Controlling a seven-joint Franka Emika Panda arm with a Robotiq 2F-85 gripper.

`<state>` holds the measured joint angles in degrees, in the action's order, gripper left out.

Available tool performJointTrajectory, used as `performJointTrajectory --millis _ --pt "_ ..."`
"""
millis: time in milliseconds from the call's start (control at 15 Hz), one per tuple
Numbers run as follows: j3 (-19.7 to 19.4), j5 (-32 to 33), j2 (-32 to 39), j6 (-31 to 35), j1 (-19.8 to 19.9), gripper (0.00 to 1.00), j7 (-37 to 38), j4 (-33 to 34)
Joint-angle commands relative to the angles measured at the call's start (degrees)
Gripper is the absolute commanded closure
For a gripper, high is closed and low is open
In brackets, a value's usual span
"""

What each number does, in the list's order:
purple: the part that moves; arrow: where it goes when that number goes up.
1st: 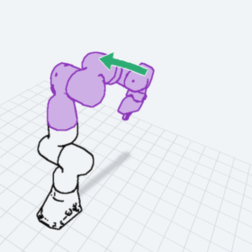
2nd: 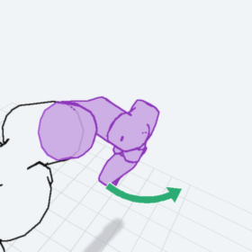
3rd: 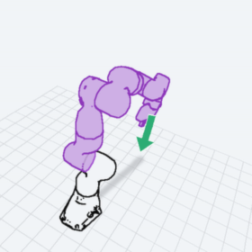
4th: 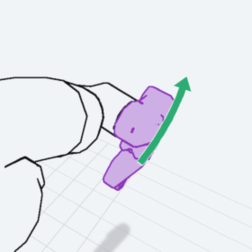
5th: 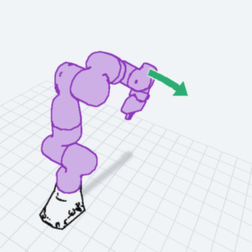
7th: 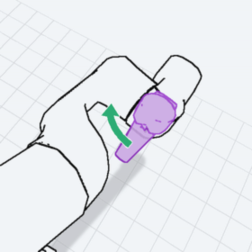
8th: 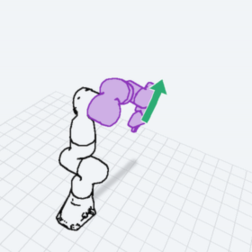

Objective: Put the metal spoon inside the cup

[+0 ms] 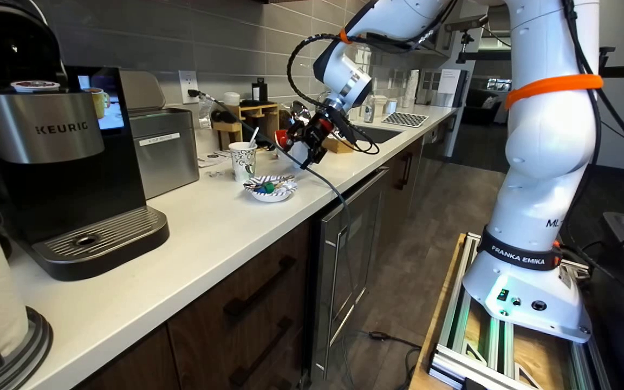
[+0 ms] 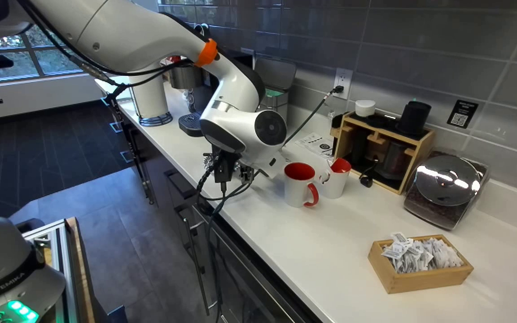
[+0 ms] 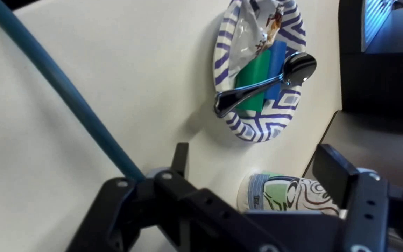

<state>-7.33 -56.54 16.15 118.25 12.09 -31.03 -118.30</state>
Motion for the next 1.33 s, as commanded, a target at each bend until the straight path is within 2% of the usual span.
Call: performJointTrajectory --millis 0,200,533,600,933,1067,1267 --pt "0.63 0.86 -4.63 3.11 -1.37 0.05 -1.15 -4.89" --pt "1.41 1.52 -5.34 2.45 -2.41 0.07 -1.3 -5.82" --pt "2.07 2.19 -3.39 6.38 -3.97 0.14 -0.28 -5.68" --pt "2.08 2.22 -3.16 7.1 -4.04 0.12 -0.16 -5.72" --pt "2.04 2.32 -1.89 8.76 -3.62 0.16 0.53 -5.46" --pt "2.17 2.19 -1.09 8.19 -3.52 0.36 0.76 -5.06" --pt "2.25 1.6 -0.06 8.04 -3.28 0.61 0.65 -4.56"
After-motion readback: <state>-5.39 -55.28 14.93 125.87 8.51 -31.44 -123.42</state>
